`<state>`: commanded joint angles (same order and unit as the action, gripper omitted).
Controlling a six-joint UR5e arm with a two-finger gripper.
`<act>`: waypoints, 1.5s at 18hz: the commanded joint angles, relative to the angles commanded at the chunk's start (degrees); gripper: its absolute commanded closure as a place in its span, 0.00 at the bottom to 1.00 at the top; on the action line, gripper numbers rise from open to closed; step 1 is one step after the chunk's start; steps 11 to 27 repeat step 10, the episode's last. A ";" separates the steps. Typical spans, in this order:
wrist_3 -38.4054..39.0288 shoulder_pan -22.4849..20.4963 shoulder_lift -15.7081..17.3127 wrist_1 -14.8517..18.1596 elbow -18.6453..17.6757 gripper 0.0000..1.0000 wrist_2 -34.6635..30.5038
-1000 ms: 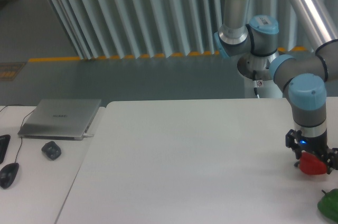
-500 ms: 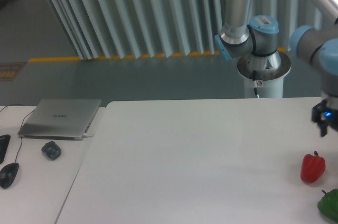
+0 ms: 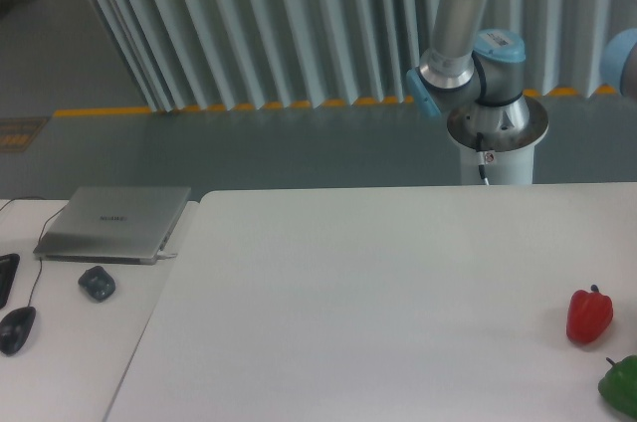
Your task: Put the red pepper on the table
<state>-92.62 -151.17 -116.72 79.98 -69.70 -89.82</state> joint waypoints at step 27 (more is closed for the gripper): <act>-1.60 -0.09 -0.09 -0.18 -0.61 0.00 -0.62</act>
